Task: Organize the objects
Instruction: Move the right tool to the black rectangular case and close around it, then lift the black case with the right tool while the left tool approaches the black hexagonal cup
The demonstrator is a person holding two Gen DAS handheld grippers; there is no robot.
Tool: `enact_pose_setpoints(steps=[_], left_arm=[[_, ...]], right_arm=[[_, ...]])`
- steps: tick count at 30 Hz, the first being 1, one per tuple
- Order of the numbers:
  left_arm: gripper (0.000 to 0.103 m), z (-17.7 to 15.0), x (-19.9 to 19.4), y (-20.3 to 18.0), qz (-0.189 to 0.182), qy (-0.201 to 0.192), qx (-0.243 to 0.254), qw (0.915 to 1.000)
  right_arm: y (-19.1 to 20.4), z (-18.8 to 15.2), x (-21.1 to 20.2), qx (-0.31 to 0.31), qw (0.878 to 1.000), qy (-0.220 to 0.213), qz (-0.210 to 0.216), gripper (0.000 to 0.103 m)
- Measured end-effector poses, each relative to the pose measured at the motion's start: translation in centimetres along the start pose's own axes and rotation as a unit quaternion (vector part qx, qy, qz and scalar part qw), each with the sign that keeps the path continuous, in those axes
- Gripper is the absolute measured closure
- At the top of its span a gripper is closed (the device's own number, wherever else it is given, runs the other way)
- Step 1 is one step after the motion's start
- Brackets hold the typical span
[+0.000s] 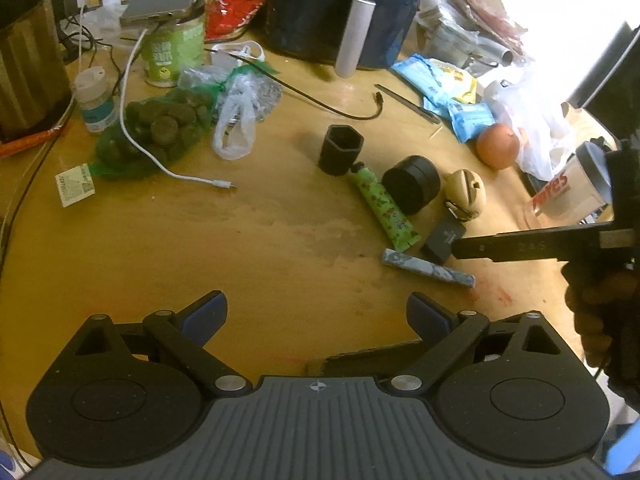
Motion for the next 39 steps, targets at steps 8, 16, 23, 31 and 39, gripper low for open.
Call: enact_pose_setpoints(steps=[8, 16, 23, 31, 39], left_arm=[[0.005, -0.2, -0.8, 1.1, 0.017, -0.015, 0.013, 0.9997], [0.004, -0.3, -1.0, 2.2, 0.017, -0.013, 0.003, 0.9998], [0.004, -0.3, -1.0, 2.4, 0.015, -0.013, 0.002, 0.9998], [0.004, -0.2, -1.0, 2.4, 0.014, -0.013, 0.006, 0.9998], [0.004, -0.2, -0.9, 2.2, 0.016, -0.010, 0.010, 0.9998]], right_arm=[[0.3, 0.6, 3.2, 0.001, 1.000, 0.021, -0.011, 0.037], [0.9, 1.3, 4.6, -0.020, 0.999, 0.019, -0.026, 0.053], [1.6, 1.6, 5.0, -0.050, 0.997, 0.009, -0.050, 0.068], [1.9, 1.6, 5.1, -0.083, 0.993, 0.002, -0.080, 0.069], [1.9, 1.1, 4.1, -0.085, 0.994, 0.001, -0.070, 0.069]])
Point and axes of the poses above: each gripper's, at about its wrist camera, not at the fingertips, and x roughly the way its jaws point, y to its left, z to its top, the point moved 8 cm from there along x, roughly the way its jaws point, and after that the axes turned 1 degree about -x, right-handed, at the moved point
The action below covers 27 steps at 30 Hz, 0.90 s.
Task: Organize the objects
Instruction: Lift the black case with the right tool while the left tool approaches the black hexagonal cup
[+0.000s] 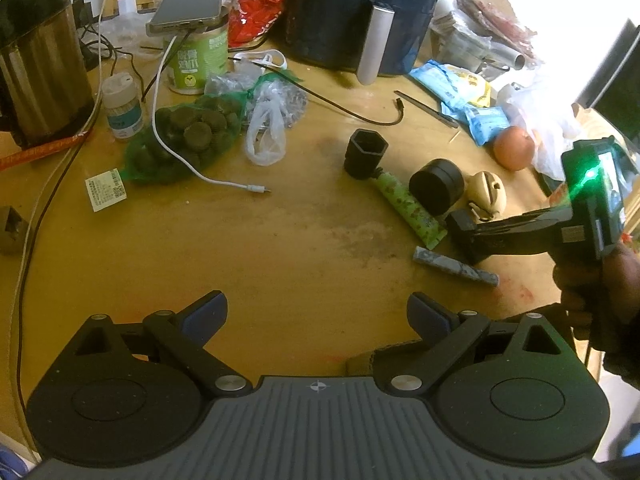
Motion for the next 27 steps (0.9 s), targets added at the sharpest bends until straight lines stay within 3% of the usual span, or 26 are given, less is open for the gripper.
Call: enact_pose_setpoints(steps=[14, 27], left_arm=[[0.005, 0.1, 0.7, -1.6, -0.008, 0.025, 0.023, 0.9994], [0.005, 2.8, 2.0, -4.2, -0.020, 0.016, 0.069, 0.9973]], right_arm=[[-1.4, -0.5, -4.7, 0.035, 0.999, -0.028, 0.018, 0.069], [-4.1, -1.7, -8.6, 0.078, 0.995, -0.049, 0.022, 0.069]])
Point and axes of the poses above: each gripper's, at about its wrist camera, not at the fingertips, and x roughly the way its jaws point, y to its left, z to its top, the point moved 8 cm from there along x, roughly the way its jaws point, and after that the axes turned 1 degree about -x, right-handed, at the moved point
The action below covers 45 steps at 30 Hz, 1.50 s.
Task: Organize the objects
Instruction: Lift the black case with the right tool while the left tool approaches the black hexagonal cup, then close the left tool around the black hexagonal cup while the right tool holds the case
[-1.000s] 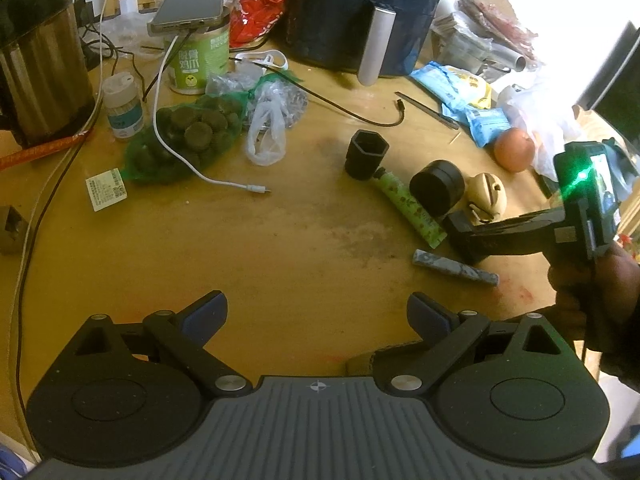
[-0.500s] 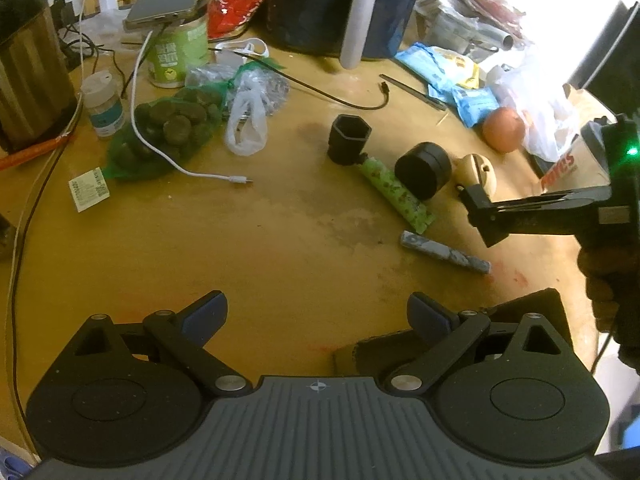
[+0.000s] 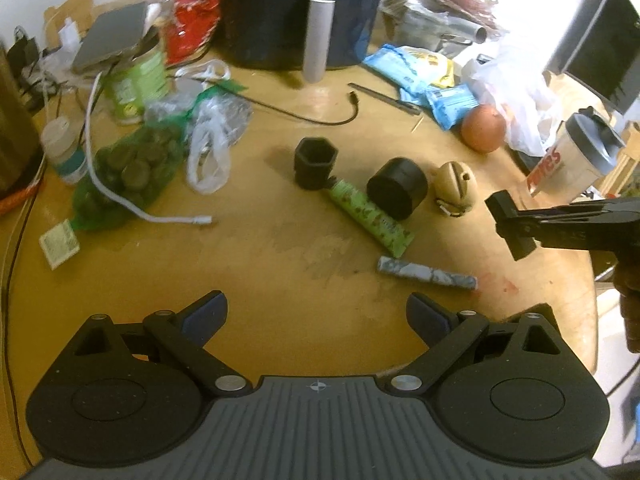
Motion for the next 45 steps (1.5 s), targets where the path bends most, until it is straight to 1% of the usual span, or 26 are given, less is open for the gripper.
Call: enact_pose_setpoints(steps=[5, 12, 15, 16, 17, 22, 29, 32, 36, 38, 41, 45], left_arm=[[0.005, 2.3, 0.7, -0.8, -0.009, -0.014, 0.017, 0.9997], [0.006, 6.0, 1.9, -1.6, -0.017, -0.037, 0.043, 0.9982], [0.011, 7.0, 2.7, -1.7, -0.016, -0.040, 0.053, 0.9977], [0.014, 7.3, 3.0, -1.7, -0.016, -0.040, 0.056, 0.9975], [0.014, 7.5, 3.4, -1.7, -0.014, -0.039, 0.059, 0.9974], [0.014, 8.3, 4.8, -1.6, -0.012, -0.036, 0.068, 0.9970], [0.017, 9.4, 7.2, -1.0, -0.008, -0.029, 0.079, 0.9964], [0.022, 9.9, 8.2, -0.7, -0.007, -0.026, 0.088, 0.9958], [0.024, 10.5, 9.4, -0.8, -0.007, -0.025, 0.104, 0.9943], [0.030, 10.7, 10.1, -0.8, -0.005, -0.021, 0.115, 0.9932], [0.035, 10.9, 11.0, -0.9, -0.006, -0.015, 0.127, 0.9918], [0.038, 10.9, 12.2, -0.7, -0.003, -0.001, 0.139, 0.9902]], right_arm=[[-1.4, 0.2, -1.3, 0.015, 1.000, -0.008, -0.005, 0.069], [-2.6, 0.6, -2.8, 0.020, 1.000, -0.015, -0.016, 0.069], [-2.9, 0.6, -3.4, 0.022, 0.999, -0.018, -0.020, 0.069], [-2.9, 0.5, -3.5, 0.024, 0.999, -0.019, -0.020, 0.069], [-3.0, 0.4, -3.7, 0.027, 0.999, -0.019, -0.020, 0.069], [-3.4, -0.5, -4.0, 0.044, 0.999, -0.017, -0.022, 0.069], [-4.2, -2.5, -4.0, 0.065, 0.997, -0.001, -0.031, 0.069], [-4.5, -3.3, -4.1, 0.075, 0.997, 0.004, -0.035, 0.069], [-4.8, -3.8, -4.2, 0.086, 0.996, 0.008, -0.039, 0.069], [-4.9, -4.0, -4.3, 0.092, 0.995, 0.008, -0.040, 0.069], [-5.1, -4.2, -4.4, 0.100, 0.994, 0.008, -0.042, 0.069], [-5.6, -4.6, -4.7, 0.112, 0.993, 0.009, -0.046, 0.069]])
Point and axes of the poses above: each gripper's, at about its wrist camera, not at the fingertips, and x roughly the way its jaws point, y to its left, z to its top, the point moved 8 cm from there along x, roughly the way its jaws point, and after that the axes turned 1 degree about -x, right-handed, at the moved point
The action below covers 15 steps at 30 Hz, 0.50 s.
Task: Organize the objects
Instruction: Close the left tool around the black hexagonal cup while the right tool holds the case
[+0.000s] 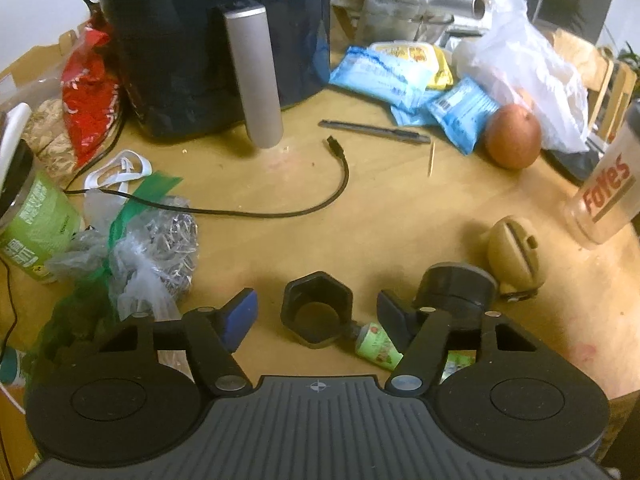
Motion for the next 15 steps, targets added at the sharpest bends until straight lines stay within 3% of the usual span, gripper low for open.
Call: enact_pose_setpoints(steps=[3, 5, 6, 15], left_arm=[[0.041, -0.1, 0.6, 0.2, 0.001, 0.010, 0.002, 0.9999], [0.058, -0.2, 0.9, 0.3, -0.003, 0.016, 0.002, 0.9999], [0.061, -0.1, 1.0, 0.3, -0.006, 0.019, 0.003, 0.9998], [0.063, 0.0, 0.7, 0.1, -0.002, 0.021, 0.000, 0.9998]], right_arm=[[-0.5, -0.3, -0.1, 0.010, 1.000, 0.001, -0.002, 0.069], [-0.8, -0.5, -0.2, 0.015, 1.000, 0.003, -0.005, 0.069], [-1.0, -0.7, -0.2, 0.018, 1.000, 0.004, -0.006, 0.069], [-1.7, -0.8, -0.5, 0.025, 1.000, 0.002, -0.007, 0.069]])
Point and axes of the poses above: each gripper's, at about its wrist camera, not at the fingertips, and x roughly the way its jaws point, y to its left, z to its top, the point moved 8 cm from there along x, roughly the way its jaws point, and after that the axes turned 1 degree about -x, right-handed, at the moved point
